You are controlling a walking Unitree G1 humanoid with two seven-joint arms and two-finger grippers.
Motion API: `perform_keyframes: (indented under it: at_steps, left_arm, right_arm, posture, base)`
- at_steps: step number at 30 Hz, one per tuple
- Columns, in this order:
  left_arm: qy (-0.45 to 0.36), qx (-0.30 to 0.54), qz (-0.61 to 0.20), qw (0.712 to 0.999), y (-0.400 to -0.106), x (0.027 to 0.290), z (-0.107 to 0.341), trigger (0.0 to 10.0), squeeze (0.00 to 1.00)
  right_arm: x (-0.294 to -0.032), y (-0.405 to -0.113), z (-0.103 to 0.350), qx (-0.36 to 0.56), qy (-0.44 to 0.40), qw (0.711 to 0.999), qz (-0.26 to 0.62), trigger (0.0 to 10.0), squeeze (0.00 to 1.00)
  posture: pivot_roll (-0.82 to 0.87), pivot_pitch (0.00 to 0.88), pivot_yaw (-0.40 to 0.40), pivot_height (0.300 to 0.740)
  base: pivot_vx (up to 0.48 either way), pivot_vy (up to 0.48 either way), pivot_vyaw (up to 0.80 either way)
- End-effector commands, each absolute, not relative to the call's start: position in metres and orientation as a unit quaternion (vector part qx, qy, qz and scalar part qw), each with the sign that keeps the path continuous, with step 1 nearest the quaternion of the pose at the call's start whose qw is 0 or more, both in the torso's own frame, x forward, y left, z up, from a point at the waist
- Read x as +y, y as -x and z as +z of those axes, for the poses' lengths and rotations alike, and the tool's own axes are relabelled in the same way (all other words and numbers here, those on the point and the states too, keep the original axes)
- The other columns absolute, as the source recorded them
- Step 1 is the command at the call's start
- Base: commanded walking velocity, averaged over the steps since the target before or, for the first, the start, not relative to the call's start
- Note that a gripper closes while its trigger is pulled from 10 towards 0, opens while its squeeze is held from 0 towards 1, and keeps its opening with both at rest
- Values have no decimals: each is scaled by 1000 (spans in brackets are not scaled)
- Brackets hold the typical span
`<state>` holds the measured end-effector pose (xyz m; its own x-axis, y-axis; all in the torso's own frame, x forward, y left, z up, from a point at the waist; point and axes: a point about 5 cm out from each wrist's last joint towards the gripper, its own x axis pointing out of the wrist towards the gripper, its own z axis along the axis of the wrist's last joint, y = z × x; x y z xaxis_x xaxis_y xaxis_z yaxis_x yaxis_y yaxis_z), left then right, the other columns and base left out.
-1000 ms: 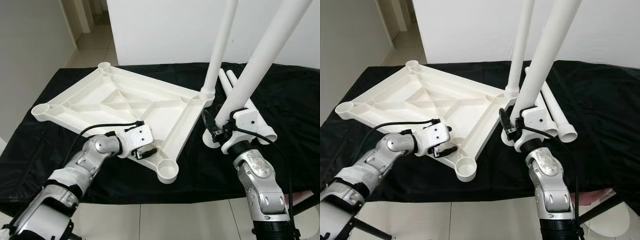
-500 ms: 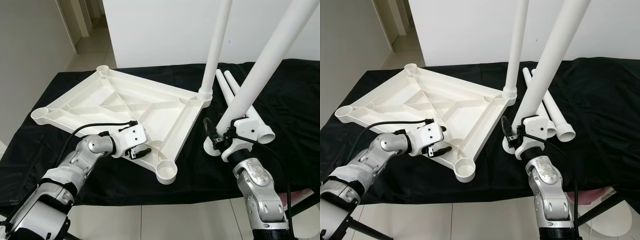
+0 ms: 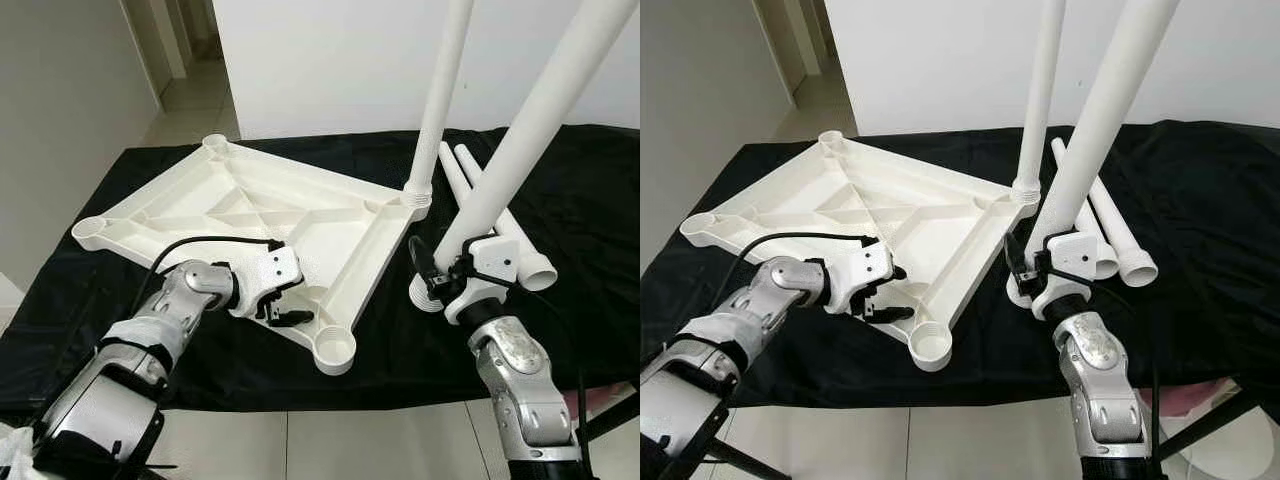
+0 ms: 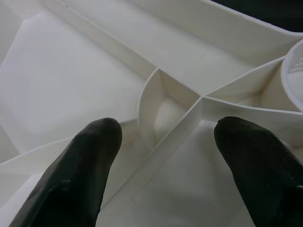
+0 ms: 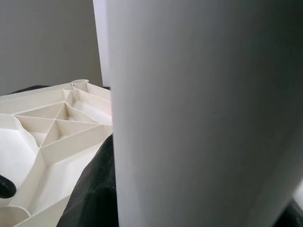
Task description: Building children table
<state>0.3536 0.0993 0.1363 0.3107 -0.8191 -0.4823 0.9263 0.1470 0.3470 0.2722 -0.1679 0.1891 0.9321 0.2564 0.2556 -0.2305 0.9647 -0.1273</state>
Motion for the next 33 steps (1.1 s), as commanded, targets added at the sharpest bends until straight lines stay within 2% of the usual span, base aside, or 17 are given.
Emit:
perform_keyframes:
  at_steps: [1, 8, 21, 23, 24, 25, 26, 27, 33]
  left_arm:
    - [-297, 137, -633, 702, -345, 100, 124, 10000, 0]
    - [-315, 194, -551, 748, -361, 112, 121, 10000, 0]
    - [-281, 217, -530, 770, -368, 121, 129, 10000, 0]
    - [-283, 219, -529, 769, -369, 120, 129, 9647, 0]
    - [-285, 220, -528, 769, -368, 120, 128, 2471, 0]
    - [-286, 220, -528, 769, -368, 120, 128, 1608, 0]
    - [-286, 220, -528, 769, -368, 120, 128, 1608, 0]
    - [-282, 219, -527, 771, -369, 120, 128, 0, 0]
    - [-277, 213, -528, 774, -369, 119, 130, 0, 0]
  right_arm:
    - [-164, -270, 191, -142, 45, 980, 129, 10000, 0]
    - [-168, -267, 191, -140, 47, 982, 118, 10000, 0]
    - [-171, -265, 190, -138, 50, 983, 109, 10000, 0]
    - [-171, -265, 190, -138, 50, 983, 108, 10000, 0]
    - [-171, -265, 190, -138, 50, 983, 107, 10000, 0]
    - [-171, -265, 191, -138, 51, 983, 106, 10000, 0]
    - [-171, -265, 191, -138, 51, 983, 106, 10000, 0]
    - [-172, -265, 190, -138, 51, 984, 105, 10000, 0]
    - [-172, -264, 190, -138, 50, 984, 104, 10000, 0]
  posture:
    - [-101, 31, 117, 740]
    - [-114, 48, 126, 740]
    - [-114, 71, 136, 740]
    - [-115, 74, 138, 740]
    - [-115, 77, 138, 740]
    - [-114, 78, 139, 740]
    - [-114, 78, 139, 740]
    - [-114, 78, 139, 740]
    - [-112, 80, 139, 740]
  base:
    - [0, 0, 0]
    - [0, 0, 0]
    - [0, 0, 0]
    - [0, 0, 0]
    - [0, 0, 0]
    - [0, 0, 0]
    - [0, 0, 0]
    - [0, 0, 0]
    - [0, 0, 0]
